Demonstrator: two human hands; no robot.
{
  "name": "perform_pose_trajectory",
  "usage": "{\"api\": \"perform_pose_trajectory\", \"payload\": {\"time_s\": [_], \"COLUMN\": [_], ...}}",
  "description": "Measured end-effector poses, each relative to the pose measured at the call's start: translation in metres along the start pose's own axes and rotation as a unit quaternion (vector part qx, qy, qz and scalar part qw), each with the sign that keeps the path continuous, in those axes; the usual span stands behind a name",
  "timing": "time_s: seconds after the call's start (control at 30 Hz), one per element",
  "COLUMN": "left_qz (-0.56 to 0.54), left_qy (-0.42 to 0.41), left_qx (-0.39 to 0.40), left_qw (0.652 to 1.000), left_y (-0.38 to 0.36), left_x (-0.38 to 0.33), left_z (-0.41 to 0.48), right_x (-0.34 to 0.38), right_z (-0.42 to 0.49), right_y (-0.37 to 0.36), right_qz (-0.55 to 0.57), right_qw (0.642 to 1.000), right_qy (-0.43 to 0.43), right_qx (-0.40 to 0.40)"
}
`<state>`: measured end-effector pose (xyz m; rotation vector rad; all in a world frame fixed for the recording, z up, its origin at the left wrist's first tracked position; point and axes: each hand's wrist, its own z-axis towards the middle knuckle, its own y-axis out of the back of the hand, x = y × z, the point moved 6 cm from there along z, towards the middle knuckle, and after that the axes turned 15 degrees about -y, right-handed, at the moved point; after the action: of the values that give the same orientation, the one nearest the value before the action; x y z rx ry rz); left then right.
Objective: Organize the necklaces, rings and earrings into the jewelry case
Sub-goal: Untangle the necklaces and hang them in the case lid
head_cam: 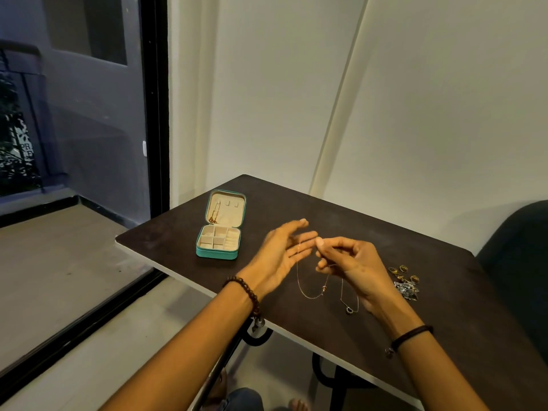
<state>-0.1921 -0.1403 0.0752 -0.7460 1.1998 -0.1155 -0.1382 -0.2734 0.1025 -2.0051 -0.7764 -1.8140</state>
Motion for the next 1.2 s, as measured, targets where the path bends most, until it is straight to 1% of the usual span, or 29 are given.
{"api": "perform_pose_trajectory", "payload": {"time_s": [0.07, 0.17, 0.27, 0.37, 0.47, 0.63, 0.77, 0.87, 1.03, 1.2], "left_qz": [0.087, 0.187, 0.259, 0.306, 0.297, 0.228, 0.211, 0.211, 0.208, 0.216], "left_qy": [0.005, -0.009, -0.033, -0.033, -0.033, -0.012, 0.001, 0.000, 0.007, 0.024], "left_qx": [0.048, 0.084, 0.097, 0.117, 0.133, 0.133, 0.129, 0.121, 0.106, 0.109], "left_qw": [0.995, 0.979, 0.960, 0.944, 0.945, 0.964, 0.969, 0.970, 0.972, 0.970], "left_y": [-0.006, -0.012, -0.016, -0.019, -0.026, -0.034, -0.035, -0.032, -0.024, -0.016], "left_x": [0.003, 0.003, -0.001, -0.005, -0.009, -0.009, -0.005, -0.005, -0.007, -0.001], "left_z": [-0.003, -0.005, -0.005, -0.006, -0.009, -0.013, -0.017, -0.018, -0.018, -0.023], "right_x": [0.007, 0.013, 0.015, 0.011, 0.005, -0.005, -0.012, -0.016, -0.017, -0.005], "right_z": [-0.004, -0.009, -0.011, -0.013, -0.015, -0.015, -0.016, -0.018, -0.018, -0.019], "right_y": [-0.002, -0.002, 0.002, 0.005, 0.005, 0.004, 0.003, 0.002, 0.003, 0.004], "right_qz": [-0.024, -0.064, -0.085, -0.080, -0.064, 0.027, 0.038, 0.056, 0.145, 0.255], "right_qw": [0.999, 0.996, 0.992, 0.992, 0.995, 1.000, 0.999, 0.997, 0.983, 0.961], "right_qy": [0.023, 0.054, 0.069, 0.070, 0.053, -0.011, -0.033, -0.058, -0.100, -0.091], "right_qx": [-0.006, -0.037, -0.065, -0.073, -0.057, -0.005, -0.002, 0.019, 0.045, 0.049]}}
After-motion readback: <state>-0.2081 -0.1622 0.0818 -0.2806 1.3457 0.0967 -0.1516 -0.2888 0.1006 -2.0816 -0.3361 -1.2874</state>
